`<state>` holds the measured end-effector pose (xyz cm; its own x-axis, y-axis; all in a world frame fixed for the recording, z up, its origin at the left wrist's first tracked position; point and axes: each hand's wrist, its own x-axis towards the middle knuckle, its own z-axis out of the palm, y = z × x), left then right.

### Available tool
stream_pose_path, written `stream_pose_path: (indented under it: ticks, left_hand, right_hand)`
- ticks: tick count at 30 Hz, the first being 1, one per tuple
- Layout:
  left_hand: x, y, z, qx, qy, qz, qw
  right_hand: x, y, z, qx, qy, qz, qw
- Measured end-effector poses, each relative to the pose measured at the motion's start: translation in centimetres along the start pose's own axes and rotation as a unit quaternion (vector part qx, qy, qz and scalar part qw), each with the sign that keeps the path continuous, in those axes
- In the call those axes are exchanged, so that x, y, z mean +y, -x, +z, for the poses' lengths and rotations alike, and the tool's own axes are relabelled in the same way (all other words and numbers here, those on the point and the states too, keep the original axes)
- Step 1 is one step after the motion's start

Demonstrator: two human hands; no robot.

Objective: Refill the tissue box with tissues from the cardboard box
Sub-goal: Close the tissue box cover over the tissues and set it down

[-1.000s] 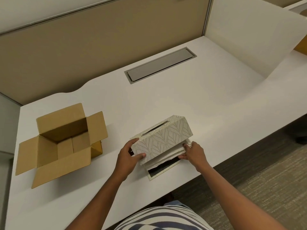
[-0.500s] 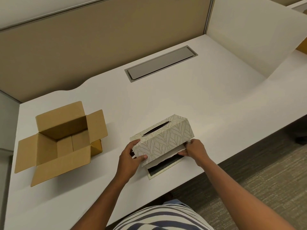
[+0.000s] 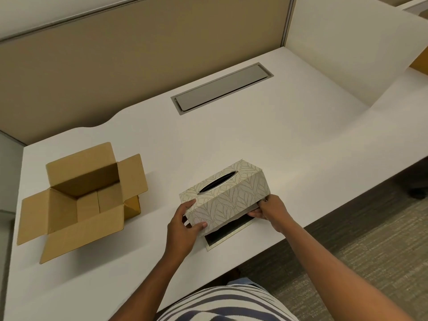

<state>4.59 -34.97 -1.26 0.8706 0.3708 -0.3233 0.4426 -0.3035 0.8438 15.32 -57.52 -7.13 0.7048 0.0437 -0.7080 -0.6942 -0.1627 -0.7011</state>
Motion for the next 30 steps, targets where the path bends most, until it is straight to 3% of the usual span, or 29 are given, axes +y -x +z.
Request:
stream_pose_path:
  ticks: [4,7,10,12,15,19,30]
  left_hand:
    - [-0.1,0.1,0.2,-0.003,-0.001,0.01,1.0]
    - [-0.6,0.1,0.3,-0.006,-0.001,0.016,1.0]
    - [-1.2,0.3,0.5,-0.006,-0.006,0.029,1.0]
    - [-1.3,0.5,0.6,-0.011,-0.02,0.042,0.999]
    - [-1.5,0.9,1.0,-0.024,-0.06,0.054,0.996]
    - [-1.7,1.5,1.2,-0.028,-0.076,0.07,0.994]
    - [-4.0,1.9,1.9,-0.03,-0.106,0.129,0.985]
  right_hand:
    - [0.5,0.4,-0.9,-0.019,-0.059,0.018,0.998]
    - [0.4,1.3,-2.1,0.055,0.035,0.001,0.998]
    - [-0.4,2.2,-3.0,0.176,0.176,-0.104,0.963]
    - [-2.2,3.2,-2.9,0.202,0.198,-0.185,0.941]
    - [-5.0,4.1,-1.9,0.142,0.192,-0.245,0.94]
    - [-6.4,3.4,-0.3,0.058,0.27,-0.188,0.943]
    - [-5.3,2.3,-0.9,0.024,0.204,-0.099,0.974]
